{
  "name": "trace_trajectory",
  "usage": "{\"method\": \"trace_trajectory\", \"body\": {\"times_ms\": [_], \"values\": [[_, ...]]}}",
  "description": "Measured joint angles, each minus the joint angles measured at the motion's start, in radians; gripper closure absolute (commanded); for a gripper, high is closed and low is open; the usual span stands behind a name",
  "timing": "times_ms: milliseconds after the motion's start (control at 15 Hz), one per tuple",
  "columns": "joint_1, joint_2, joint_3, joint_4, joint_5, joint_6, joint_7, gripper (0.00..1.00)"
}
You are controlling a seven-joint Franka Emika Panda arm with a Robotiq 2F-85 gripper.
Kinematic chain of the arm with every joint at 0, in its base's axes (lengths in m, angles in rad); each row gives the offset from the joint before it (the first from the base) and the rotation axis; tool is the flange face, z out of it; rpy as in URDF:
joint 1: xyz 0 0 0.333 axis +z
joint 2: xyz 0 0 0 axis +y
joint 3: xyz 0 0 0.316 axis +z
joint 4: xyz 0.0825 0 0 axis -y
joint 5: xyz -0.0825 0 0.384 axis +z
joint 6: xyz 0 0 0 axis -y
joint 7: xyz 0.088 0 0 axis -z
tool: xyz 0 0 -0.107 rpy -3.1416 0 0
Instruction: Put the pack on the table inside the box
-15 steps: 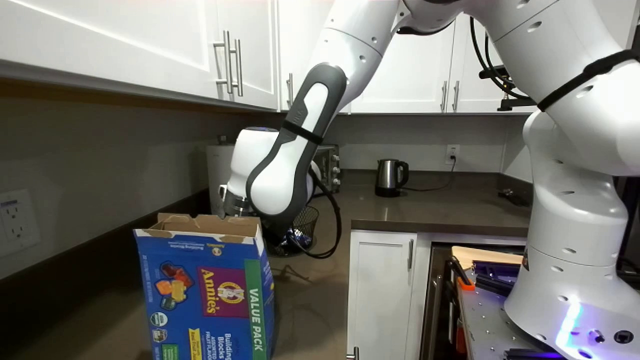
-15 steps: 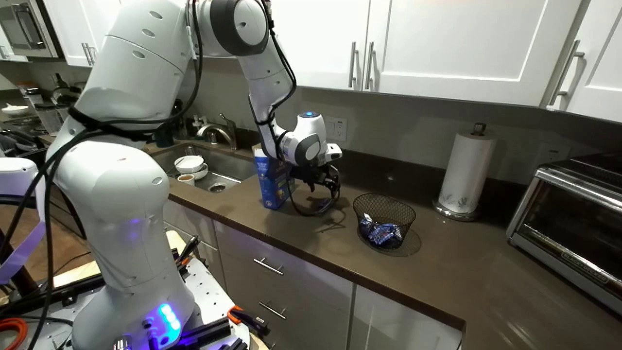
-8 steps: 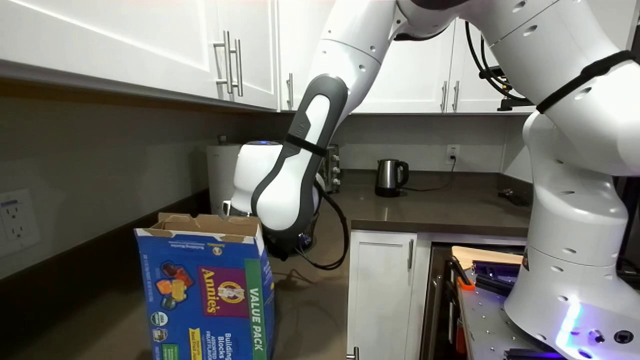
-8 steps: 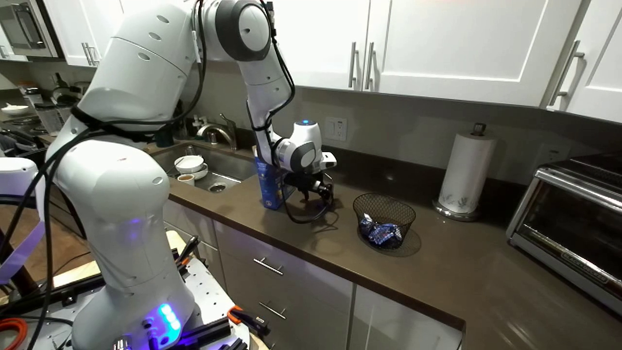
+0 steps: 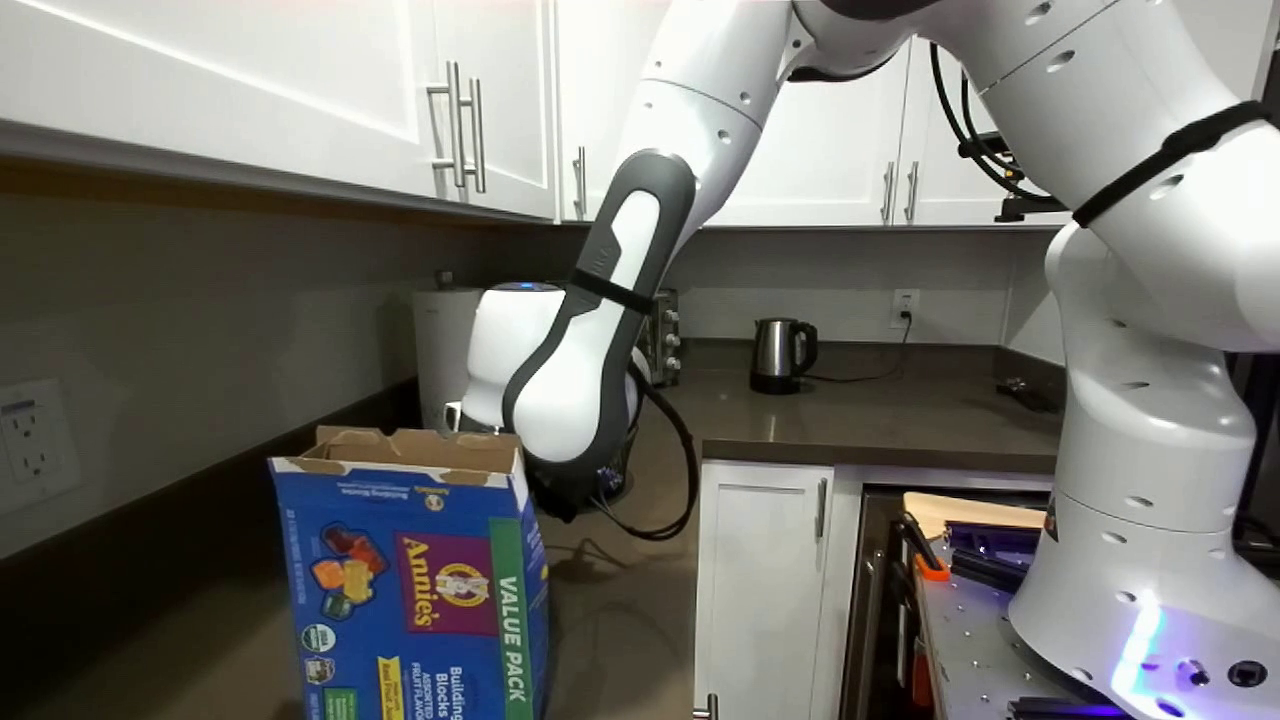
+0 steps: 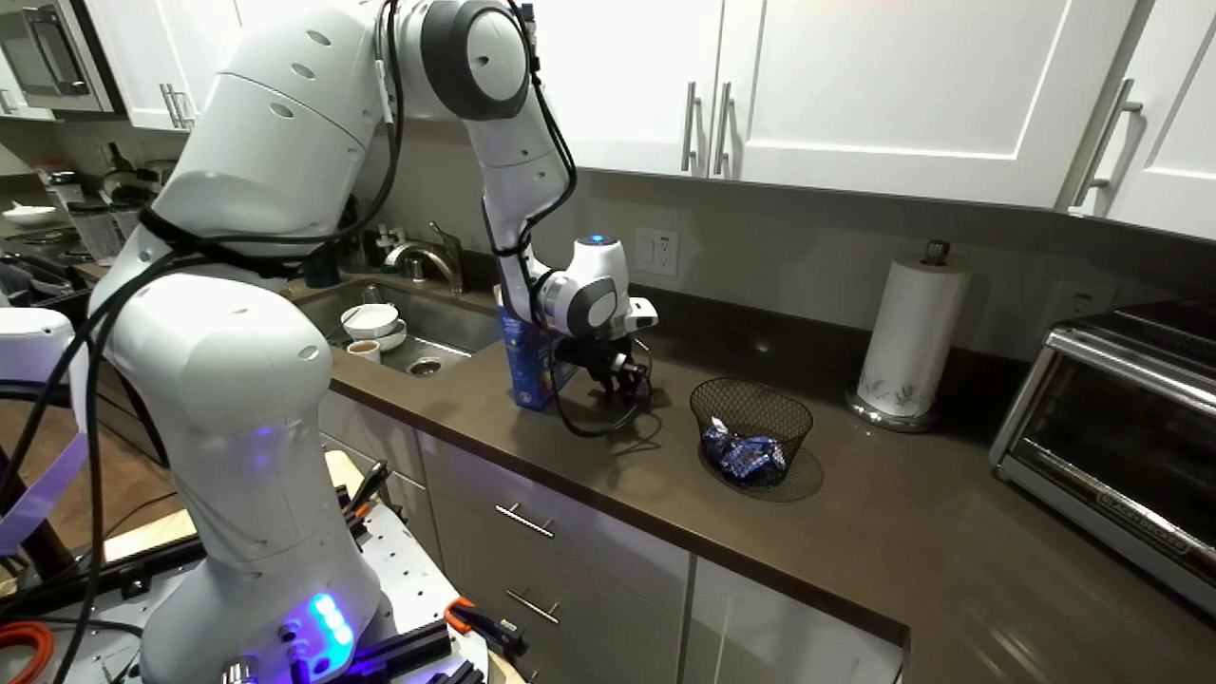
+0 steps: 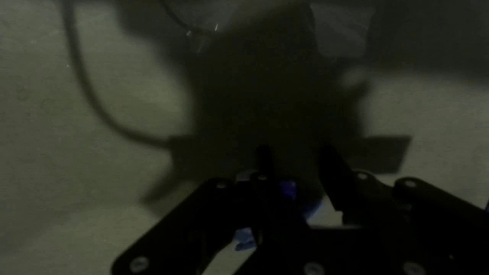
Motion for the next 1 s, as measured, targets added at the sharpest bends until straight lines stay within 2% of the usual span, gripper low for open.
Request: {"method": "trace_trajectory", "body": {"times_ms": [67,200,267,800,867,1000], "values": [[0.006,-0.001,-0.004,0.000,0.000,0.000,0.003,0.96],[0.024,-0.008,-0.019,0.000,0.000,0.000,0.013,0.59],[0.032,-0.013,-0.027,0.000,0.000,0.000,0.016,0.58],[0.093,-0.029,-0.095,0.001,-0.008,0.000,0.044,0.07],[0.098,-0.029,-0.100,0.001,-0.012,0.000,0.049,0.02],[0.100,-0.029,-0.105,0.001,-0.018,0.001,0.053,0.00]]}}
